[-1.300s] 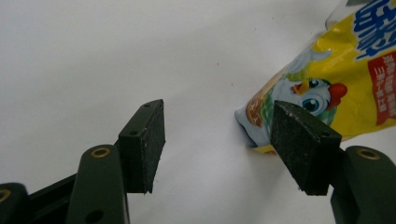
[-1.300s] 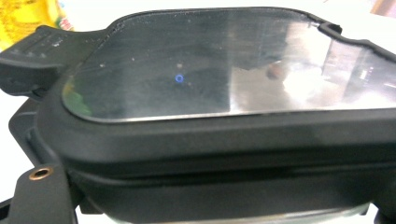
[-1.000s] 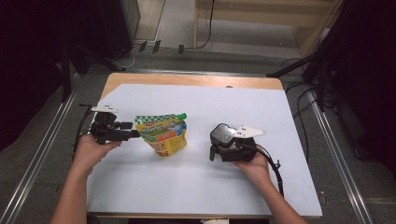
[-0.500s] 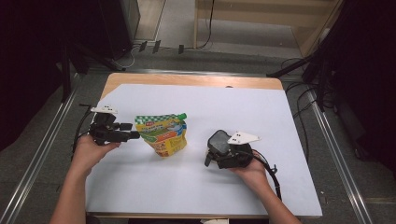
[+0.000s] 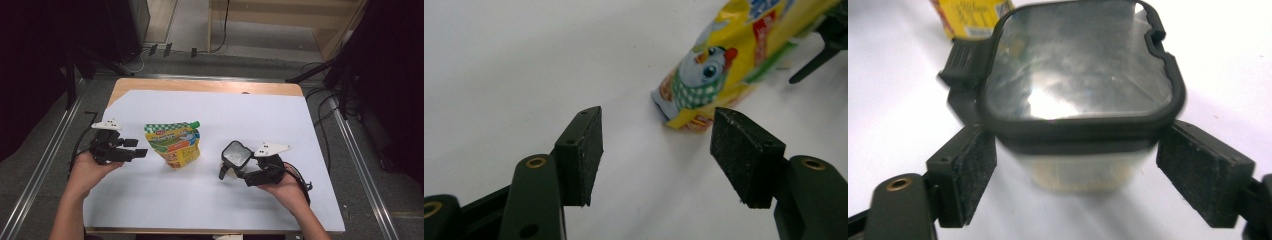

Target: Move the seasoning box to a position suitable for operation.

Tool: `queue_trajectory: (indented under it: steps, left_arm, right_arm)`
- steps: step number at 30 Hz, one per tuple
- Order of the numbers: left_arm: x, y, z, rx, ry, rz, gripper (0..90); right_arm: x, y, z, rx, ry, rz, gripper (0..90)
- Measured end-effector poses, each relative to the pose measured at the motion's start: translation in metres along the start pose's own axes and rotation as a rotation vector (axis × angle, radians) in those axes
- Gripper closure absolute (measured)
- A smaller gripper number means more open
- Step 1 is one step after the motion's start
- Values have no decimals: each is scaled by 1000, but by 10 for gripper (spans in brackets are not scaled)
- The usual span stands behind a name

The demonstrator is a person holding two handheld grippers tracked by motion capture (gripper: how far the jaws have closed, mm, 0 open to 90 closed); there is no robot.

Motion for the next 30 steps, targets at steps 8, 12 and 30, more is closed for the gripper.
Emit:
queue_trajectory:
  steps: [8,12,30]
  left_arm:
    - [15,-5,23,77,33,-42,469]
    - [13,-9,39,67,116,-15,583]
    - [-25,33,111,142,263,-56,900]
  right_arm:
    - [3,-36,7,-14,-13,55,433]
    - [-4,-47,21,21,40,104,638]
    - [-6,-37,25,-9,128,88,900]
Point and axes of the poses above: each handheld gripper's, and its own axes: y roughly forward along the jaws, x roughly out of its underside, z roughly to its right, the point moved 10 cm from there along y, roughly forward along the jaws, and after that the axes turned 15 degrees about -z, right-handed, at the moved point
